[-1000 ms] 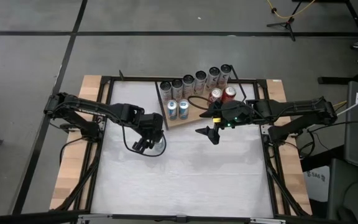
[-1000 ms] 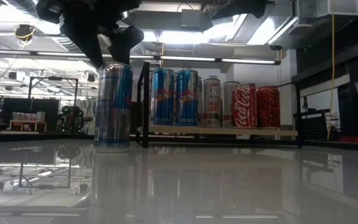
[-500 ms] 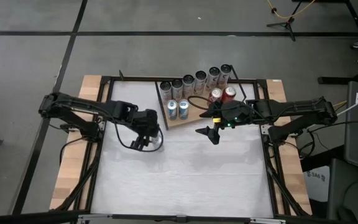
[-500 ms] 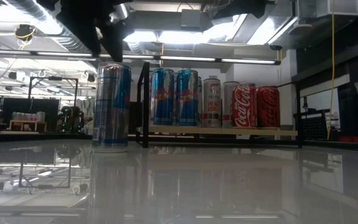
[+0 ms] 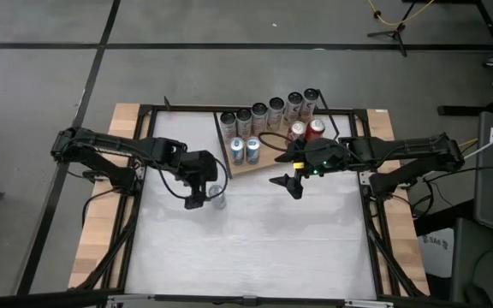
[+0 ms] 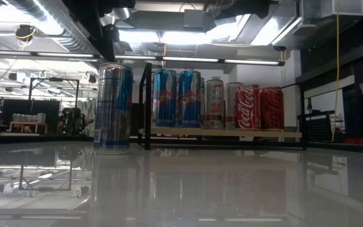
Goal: Place canned beverage on shelf
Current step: Put the blue soda can on the shelf aligned with the other blue soda cans
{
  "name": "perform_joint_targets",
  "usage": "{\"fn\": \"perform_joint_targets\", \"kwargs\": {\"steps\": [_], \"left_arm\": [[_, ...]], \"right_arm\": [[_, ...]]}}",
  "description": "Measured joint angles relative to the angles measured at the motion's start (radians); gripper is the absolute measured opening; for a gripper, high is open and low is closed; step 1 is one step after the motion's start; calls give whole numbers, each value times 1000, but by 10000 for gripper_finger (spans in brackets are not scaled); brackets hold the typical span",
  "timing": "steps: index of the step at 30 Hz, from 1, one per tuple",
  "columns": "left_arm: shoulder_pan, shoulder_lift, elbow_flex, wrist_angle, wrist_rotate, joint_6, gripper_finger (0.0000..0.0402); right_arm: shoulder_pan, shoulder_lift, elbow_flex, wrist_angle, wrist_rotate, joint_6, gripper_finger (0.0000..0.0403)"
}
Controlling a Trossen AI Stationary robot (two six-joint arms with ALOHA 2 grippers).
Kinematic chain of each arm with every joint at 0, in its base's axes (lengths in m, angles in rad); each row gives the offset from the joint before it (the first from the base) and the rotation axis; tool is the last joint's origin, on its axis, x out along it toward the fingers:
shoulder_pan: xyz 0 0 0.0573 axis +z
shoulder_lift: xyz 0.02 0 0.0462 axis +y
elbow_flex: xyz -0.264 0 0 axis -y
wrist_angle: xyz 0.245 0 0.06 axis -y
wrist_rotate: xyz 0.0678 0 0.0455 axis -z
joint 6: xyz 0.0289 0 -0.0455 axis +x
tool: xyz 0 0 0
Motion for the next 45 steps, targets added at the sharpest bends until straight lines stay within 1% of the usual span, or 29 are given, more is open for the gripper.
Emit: {"fn": "perform_joint_targets", "kwargs": {"steps": [3,6,8,16,21,23,26,29,34,38,45], "left_arm": [[0,0,0,0,-2,-125,355],[0,0,0,2,-1,-298,367],[0,0,0,2,-2,-386,369],[-6,0,0,15,1,-648,366],[-25,8,0,38,-3,-878,365],[-38,11,0,35,-21,-975,365],[-61,19,0,37,-80,-1125,365],[-80,33,0,47,-118,-1228,365],[-105,65,0,89,-167,-1322,365],[-114,108,0,129,-176,-1325,365],[-113,171,0,128,-170,-1350,365]], "right_arm": [[0,0,0,0,-1,0,347],[0,0,0,0,-1,0,347],[0,0,0,0,-1,0,347],[0,0,0,0,-1,-2,347],[0,0,0,0,-1,-2,347],[0,0,0,0,-1,-7,347],[0,0,0,0,-1,-7,347],[0,0,0,0,-1,-7,347],[0,0,0,1,-1,-8,347],[0,0,0,1,-1,-26,347],[0,0,0,1,-2,-37,347]]}}
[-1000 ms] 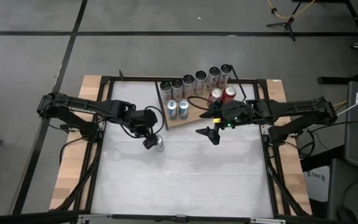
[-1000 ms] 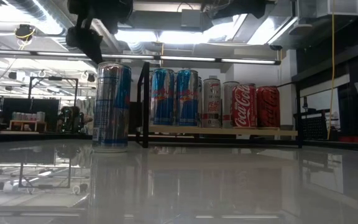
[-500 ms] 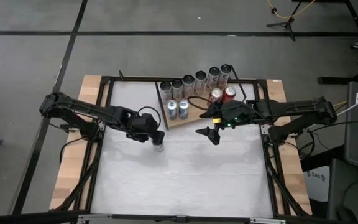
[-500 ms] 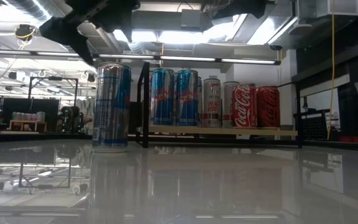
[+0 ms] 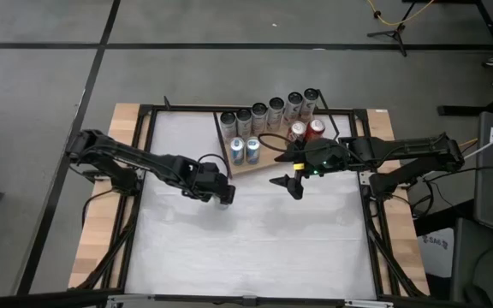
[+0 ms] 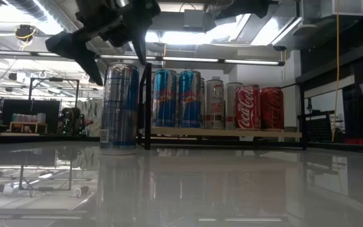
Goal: Place canned beverage on shelf
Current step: Put the blue soda can on the shelf aligned with the other blue soda cans
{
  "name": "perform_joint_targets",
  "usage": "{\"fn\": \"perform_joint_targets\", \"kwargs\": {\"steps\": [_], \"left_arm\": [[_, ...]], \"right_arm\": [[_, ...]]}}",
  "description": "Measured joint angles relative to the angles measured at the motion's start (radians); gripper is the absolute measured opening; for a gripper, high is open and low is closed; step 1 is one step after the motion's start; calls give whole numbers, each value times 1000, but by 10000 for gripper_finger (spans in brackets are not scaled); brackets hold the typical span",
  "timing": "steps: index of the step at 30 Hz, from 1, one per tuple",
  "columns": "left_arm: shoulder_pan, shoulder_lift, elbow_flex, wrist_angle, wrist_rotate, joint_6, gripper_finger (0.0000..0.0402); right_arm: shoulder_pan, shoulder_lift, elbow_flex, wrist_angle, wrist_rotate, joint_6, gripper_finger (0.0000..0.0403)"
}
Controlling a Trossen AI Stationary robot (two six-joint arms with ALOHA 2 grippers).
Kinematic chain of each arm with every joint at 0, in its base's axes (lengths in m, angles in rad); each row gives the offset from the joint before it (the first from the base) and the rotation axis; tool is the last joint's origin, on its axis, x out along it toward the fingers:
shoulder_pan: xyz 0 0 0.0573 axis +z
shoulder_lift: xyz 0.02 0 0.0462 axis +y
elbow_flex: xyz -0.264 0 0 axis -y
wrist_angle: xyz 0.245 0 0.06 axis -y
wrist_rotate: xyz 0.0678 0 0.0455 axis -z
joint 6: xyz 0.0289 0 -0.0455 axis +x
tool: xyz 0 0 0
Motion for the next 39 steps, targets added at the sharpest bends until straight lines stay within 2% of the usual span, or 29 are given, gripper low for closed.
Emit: {"fn": "perform_joint_targets", "kwargs": {"steps": [7,23,27,39], "left_arm": [[0,9,0,-4,-47,-34,365],[4,57,0,11,-41,-52,362],[4,58,0,8,-42,-51,343],[5,56,0,6,-42,-39,248]], "right_arm": [[0,0,0,0,0,0,347],[0,0,0,-1,1,0,347],[0,0,0,0,1,0,347],[0,0,0,-1,1,0,347]]}}
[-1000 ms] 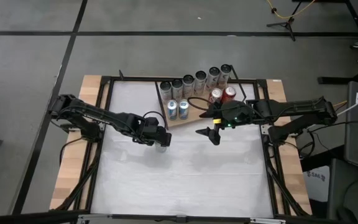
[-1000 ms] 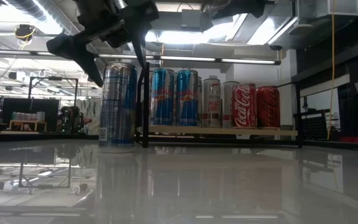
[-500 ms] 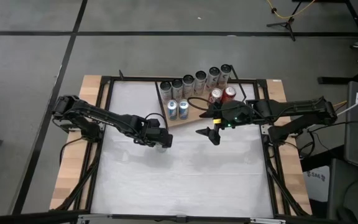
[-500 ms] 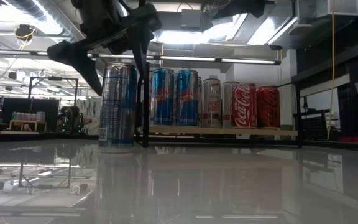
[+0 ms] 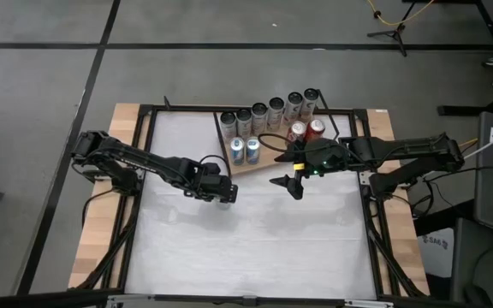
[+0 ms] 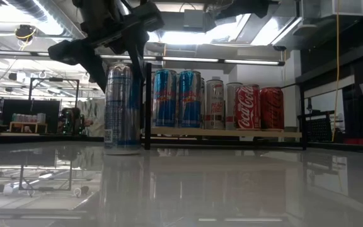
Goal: Place canned beverage on shelf
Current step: Put the blue soda can on the shelf aligned with the other blue soda cans
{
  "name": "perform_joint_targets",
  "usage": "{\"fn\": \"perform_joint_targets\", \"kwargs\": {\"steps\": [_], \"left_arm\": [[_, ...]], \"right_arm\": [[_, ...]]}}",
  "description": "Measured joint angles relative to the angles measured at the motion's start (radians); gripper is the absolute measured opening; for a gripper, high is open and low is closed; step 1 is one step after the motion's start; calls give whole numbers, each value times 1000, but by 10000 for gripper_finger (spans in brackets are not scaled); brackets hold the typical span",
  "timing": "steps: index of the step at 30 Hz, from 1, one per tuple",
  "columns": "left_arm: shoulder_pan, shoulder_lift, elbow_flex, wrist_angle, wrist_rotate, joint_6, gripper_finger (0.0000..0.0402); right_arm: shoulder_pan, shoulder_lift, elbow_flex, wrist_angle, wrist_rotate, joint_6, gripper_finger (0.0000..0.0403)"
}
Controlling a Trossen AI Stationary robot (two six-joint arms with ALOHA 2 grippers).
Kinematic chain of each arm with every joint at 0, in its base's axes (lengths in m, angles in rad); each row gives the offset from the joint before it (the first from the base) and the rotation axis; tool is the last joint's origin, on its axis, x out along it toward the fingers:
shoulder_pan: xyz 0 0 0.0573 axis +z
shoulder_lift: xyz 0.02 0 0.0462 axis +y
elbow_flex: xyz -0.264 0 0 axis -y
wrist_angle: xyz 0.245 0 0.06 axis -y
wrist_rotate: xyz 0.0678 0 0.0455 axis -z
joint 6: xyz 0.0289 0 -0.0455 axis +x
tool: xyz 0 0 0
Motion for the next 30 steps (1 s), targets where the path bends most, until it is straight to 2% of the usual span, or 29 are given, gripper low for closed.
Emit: {"fn": "perform_joint_targets", "kwargs": {"steps": [5,12,23,30], "left_arm": [[0,-1,1,3,0,36,245],[5,-1,1,31,30,218,244],[61,0,0,56,211,786,243],[79,0,-1,47,271,1138,243]], "right_arm": [[0,0,0,0,0,0,347],[0,0,0,0,0,0,347],[0,0,0,0,0,0,347],[0,0,0,0,0,0,347]]}}
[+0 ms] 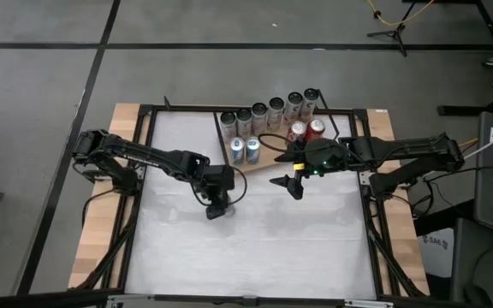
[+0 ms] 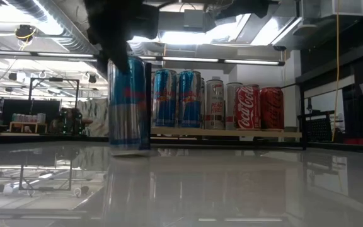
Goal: Place canned beverage on shelf
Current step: Put the blue soda can on the shelf aligned with the other blue soda cans
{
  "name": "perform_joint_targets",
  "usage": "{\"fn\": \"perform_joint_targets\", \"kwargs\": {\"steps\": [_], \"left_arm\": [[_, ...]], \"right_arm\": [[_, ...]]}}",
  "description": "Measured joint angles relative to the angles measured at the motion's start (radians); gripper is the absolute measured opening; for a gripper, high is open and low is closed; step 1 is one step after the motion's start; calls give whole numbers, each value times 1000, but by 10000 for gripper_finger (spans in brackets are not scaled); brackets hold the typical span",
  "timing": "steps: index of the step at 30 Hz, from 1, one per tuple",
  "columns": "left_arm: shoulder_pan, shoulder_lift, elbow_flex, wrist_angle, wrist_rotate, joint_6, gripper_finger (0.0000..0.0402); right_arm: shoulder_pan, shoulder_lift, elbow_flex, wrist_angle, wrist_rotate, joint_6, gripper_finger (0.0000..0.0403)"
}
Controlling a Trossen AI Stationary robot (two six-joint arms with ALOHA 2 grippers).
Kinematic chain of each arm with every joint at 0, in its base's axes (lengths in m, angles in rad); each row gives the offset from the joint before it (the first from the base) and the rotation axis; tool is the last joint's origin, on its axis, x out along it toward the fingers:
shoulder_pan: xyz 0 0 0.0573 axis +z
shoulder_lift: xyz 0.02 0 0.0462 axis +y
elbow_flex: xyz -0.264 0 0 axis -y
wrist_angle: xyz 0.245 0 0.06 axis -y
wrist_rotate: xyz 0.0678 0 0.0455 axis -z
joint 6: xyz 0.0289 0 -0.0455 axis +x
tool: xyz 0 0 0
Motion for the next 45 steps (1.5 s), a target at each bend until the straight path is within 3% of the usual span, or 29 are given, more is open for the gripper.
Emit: {"fn": "perform_joint_targets", "kwargs": {"steps": [10,28,38,45], "left_arm": [[-4,-3,4,-111,23,495,243],[-3,3,-3,-210,-14,1020,243],[-3,2,-2,-209,-46,1077,243],[-3,1,0,-244,-45,1019,243]], "right_arm": [[0,0,0,0,0,0,347],[-1,0,0,0,0,0,347],[-1,0,0,0,0,0,347],[-1,0,0,0,0,0,347]]}}
